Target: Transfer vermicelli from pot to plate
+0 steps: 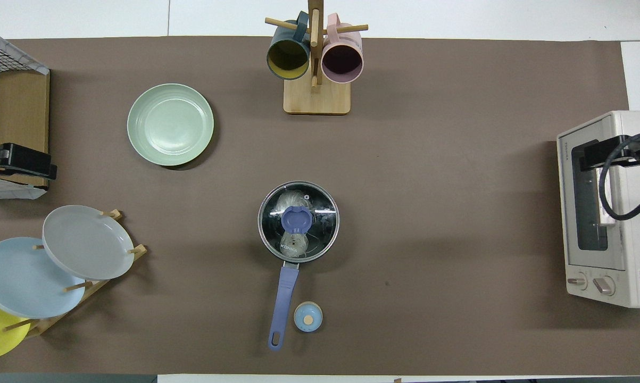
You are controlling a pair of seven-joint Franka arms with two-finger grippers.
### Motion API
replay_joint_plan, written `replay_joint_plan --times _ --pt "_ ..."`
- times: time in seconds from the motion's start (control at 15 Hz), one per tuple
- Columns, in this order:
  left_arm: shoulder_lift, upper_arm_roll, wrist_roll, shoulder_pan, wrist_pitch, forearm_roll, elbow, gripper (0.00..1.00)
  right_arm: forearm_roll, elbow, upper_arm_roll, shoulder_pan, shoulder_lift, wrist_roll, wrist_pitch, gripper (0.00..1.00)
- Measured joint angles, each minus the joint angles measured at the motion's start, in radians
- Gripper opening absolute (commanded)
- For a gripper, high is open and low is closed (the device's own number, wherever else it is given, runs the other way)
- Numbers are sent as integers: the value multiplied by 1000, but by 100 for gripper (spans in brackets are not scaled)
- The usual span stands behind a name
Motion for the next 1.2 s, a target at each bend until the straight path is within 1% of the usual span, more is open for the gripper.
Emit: replay_joint_plan --times 0.93,1.07,1.2 --pt "0 0 0 0 0 0 0 100 6 0 9 2 0 0 -4 100" --pt "0 0 0 0 0 0 0 100 23 0 51 7 0 9 0 100" --pt "0 0 0 0 0 0 0 100 33 0 122 13 1 80 4 100"
